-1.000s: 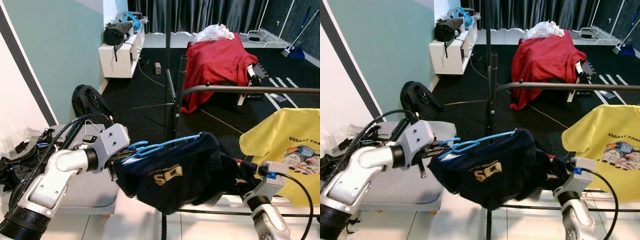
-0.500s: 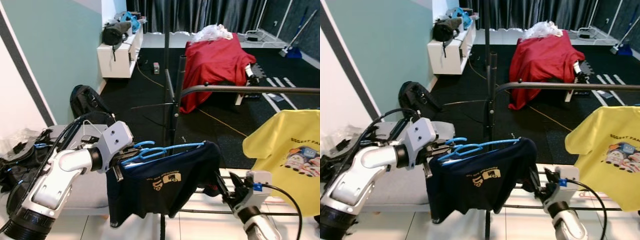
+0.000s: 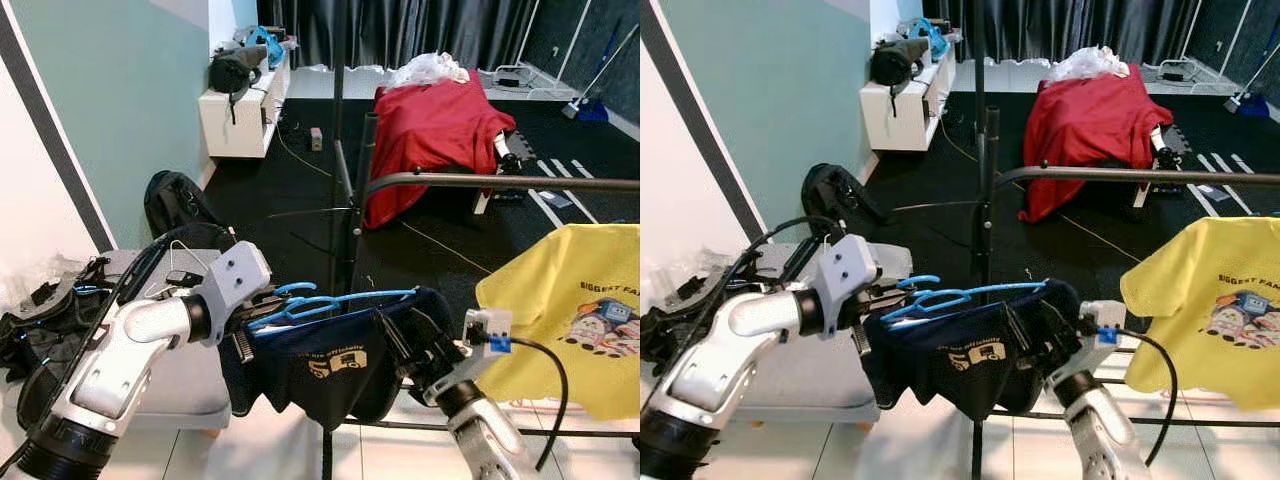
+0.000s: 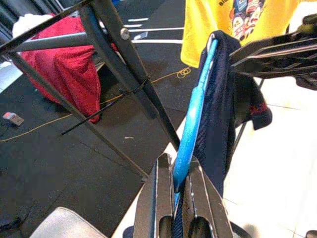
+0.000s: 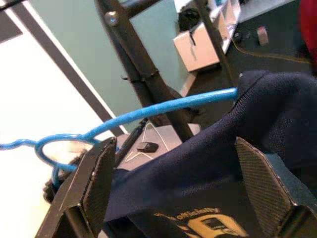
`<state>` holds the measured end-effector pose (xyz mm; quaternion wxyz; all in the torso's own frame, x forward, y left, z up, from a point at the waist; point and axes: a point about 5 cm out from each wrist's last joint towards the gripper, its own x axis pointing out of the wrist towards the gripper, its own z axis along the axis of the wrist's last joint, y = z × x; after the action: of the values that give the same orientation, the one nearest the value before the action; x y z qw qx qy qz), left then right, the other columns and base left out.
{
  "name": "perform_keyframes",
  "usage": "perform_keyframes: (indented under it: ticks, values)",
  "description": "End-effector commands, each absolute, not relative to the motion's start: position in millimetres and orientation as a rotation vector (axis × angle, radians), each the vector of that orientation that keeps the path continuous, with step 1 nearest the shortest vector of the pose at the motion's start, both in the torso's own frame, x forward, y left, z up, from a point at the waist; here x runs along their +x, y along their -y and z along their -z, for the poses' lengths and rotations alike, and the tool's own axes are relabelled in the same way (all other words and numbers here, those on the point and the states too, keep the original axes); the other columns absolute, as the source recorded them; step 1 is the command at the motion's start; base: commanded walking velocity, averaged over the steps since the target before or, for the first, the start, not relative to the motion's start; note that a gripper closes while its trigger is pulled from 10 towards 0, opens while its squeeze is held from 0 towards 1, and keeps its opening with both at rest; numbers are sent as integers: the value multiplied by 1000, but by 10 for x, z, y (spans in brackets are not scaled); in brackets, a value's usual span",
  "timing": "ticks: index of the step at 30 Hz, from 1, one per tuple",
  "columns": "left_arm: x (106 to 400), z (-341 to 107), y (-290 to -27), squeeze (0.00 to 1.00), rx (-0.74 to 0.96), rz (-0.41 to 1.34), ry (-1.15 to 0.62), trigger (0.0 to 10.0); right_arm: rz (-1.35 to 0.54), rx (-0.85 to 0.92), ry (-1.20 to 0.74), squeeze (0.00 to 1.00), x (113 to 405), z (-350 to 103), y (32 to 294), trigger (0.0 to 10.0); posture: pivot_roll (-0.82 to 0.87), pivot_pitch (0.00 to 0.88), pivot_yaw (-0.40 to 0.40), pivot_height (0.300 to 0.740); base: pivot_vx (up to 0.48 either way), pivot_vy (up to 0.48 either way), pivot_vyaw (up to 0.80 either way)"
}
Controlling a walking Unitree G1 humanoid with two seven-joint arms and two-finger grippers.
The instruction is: Hang hanger
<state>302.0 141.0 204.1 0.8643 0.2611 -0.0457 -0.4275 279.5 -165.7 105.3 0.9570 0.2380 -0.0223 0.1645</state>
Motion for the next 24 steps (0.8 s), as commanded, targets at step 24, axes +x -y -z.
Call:
perform_keyframes:
  ticks: [24]
  values:
    - [3008, -2173, -1269, 0, 515, 933, 176, 0, -47, 414, -299, 0, 2952, -877, 1789, 10000, -96, 71, 7, 735, 0, 0, 0]
